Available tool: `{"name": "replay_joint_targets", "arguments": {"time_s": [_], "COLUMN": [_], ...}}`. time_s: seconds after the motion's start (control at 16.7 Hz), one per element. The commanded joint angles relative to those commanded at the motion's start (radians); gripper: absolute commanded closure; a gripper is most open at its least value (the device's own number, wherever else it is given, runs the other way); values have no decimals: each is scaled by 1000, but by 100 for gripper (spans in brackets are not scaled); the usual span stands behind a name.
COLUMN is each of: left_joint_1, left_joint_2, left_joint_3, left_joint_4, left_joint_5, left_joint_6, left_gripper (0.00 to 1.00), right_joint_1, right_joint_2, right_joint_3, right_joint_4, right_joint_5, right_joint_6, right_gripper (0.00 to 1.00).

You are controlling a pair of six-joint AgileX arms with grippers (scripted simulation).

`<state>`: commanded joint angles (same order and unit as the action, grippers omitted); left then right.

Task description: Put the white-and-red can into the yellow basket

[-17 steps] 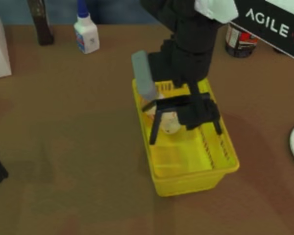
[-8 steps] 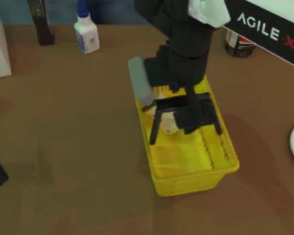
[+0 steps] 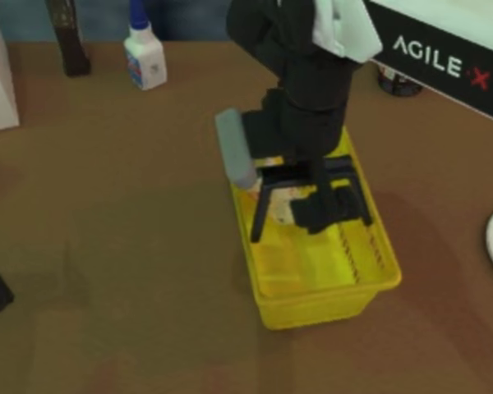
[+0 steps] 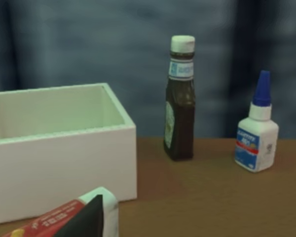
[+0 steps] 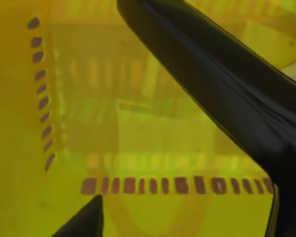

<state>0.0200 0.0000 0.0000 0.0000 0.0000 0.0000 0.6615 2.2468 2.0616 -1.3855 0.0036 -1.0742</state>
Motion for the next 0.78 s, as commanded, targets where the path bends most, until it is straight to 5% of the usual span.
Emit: {"name": "replay_joint_targets", "arguments": {"time_s": [0.78], "left_joint_1": [0], "left_joint_2": [0], "left_joint_3": [0], "left_joint_4": [0], "left_joint_5": [0], "left_joint_6": [0], "left_gripper": [0], "right_joint_1": [0], "right_joint_2": [0], "right_joint_3": [0], "right_joint_4": [0], "right_joint_5": [0], "right_joint_6": [0], "right_gripper": [98]}}
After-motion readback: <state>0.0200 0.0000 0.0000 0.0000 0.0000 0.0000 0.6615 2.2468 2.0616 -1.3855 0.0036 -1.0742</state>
